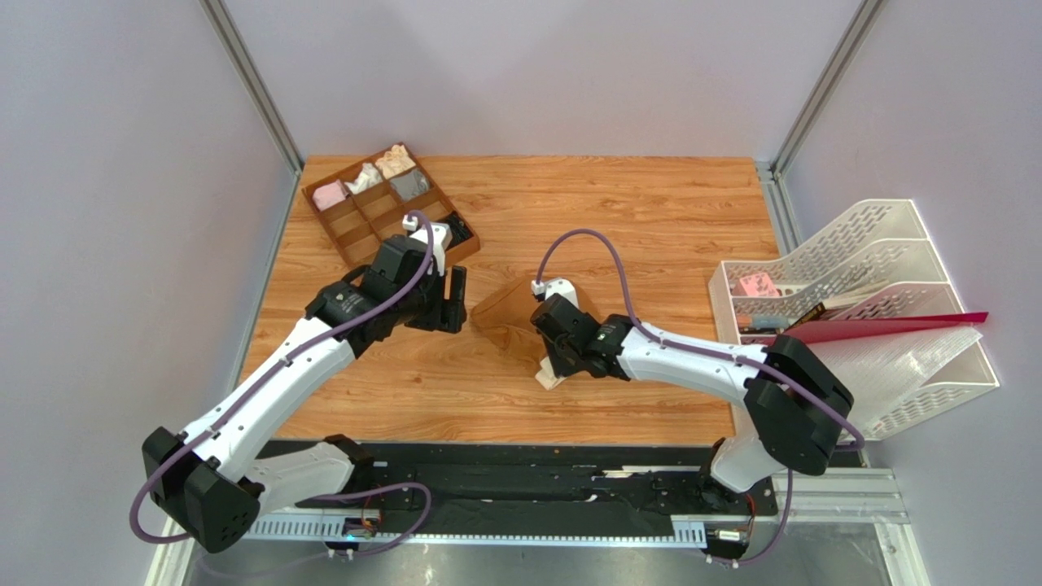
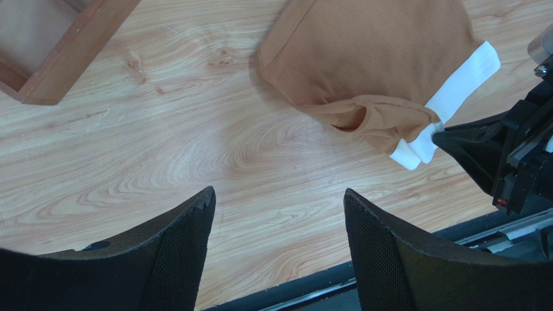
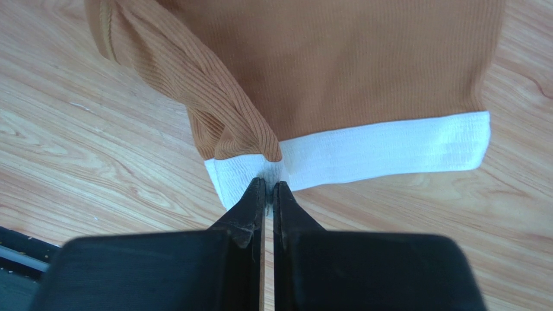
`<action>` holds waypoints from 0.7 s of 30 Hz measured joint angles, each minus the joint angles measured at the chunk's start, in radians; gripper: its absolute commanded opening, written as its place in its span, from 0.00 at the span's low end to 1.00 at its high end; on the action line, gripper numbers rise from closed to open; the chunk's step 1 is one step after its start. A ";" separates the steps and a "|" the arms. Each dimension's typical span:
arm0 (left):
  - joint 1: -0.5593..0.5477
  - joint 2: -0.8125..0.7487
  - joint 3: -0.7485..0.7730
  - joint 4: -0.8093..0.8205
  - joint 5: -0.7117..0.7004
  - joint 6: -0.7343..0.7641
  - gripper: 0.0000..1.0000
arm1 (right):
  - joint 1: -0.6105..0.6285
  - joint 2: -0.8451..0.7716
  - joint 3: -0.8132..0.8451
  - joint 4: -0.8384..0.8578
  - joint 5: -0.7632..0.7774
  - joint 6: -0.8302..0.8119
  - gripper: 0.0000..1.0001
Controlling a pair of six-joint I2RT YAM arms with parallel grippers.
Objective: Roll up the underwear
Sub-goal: Fold the underwear at the center of the board.
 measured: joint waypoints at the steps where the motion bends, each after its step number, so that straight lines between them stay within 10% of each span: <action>1: -0.002 0.004 0.000 0.003 0.000 -0.003 0.77 | -0.006 -0.007 -0.008 0.000 -0.001 0.000 0.00; 21: -0.042 0.097 0.000 0.074 0.008 -0.034 0.77 | -0.153 -0.104 -0.039 -0.017 0.002 -0.002 0.00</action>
